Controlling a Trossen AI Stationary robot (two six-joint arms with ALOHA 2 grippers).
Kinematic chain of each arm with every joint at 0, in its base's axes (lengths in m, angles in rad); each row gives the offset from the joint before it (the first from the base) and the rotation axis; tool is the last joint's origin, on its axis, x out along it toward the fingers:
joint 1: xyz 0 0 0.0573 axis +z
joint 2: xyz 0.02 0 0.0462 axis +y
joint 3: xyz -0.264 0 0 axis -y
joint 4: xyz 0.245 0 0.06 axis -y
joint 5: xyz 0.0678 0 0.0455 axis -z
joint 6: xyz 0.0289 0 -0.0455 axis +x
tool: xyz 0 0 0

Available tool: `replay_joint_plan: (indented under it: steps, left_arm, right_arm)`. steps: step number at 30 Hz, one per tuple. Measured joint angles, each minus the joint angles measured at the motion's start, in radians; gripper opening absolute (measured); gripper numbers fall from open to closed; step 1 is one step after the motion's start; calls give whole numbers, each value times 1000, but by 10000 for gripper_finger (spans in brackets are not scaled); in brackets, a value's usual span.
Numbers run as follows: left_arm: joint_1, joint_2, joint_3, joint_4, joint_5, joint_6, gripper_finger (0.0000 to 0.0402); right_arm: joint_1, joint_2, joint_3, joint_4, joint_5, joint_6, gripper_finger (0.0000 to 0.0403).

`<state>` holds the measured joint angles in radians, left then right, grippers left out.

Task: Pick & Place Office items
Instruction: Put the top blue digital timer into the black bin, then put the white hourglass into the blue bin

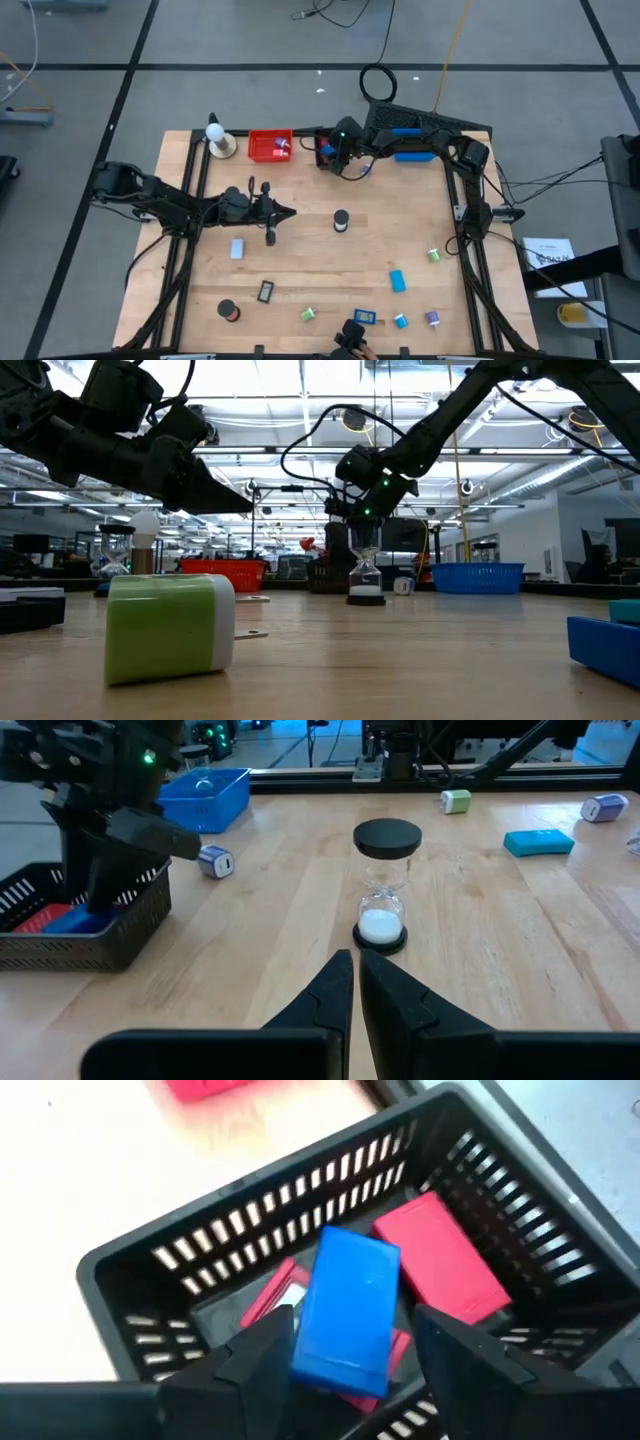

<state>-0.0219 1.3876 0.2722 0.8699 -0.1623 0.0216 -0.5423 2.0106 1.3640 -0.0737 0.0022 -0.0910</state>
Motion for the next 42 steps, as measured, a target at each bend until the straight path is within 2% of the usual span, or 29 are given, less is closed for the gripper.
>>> replay_joint_plan:
  steps: [4, 8, 14, 19, 25, 29, 36, 42]
  left_arm:
    - [0, 0, 0, 0, 0, 0, 31]
    - [0, 0, 0, -1, 0, 0, 31]
    - [0, 0, 0, -9, 0, 0, 31]
    - [0, 0, 0, -15, 0, 0, 31]
    - [0, 0, 0, -14, 4, 0, 31]
    - [0, 0, 0, -14, 5, -1, 31]
    - [0, 0, 0, -13, 5, -38, 31]
    - [0, 0, 0, -10, 5, -57, 31]
  right_arm:
    - [1, -24, -1, -7, 0, -3, 212]
    - [8, -81, -1, -26, 1, -4, 202]
    - [69, -210, -31, -34, 79, -54, 144]
    - [135, -334, -145, 30, 80, -60, 86]
    - [199, -502, -367, 227, 78, -4, 30]
    - [223, -606, -550, 430, 79, 26, 5]
    - [251, -733, -819, 736, 78, 68, 8]
    - [279, -782, -951, 939, 75, 77, 1]
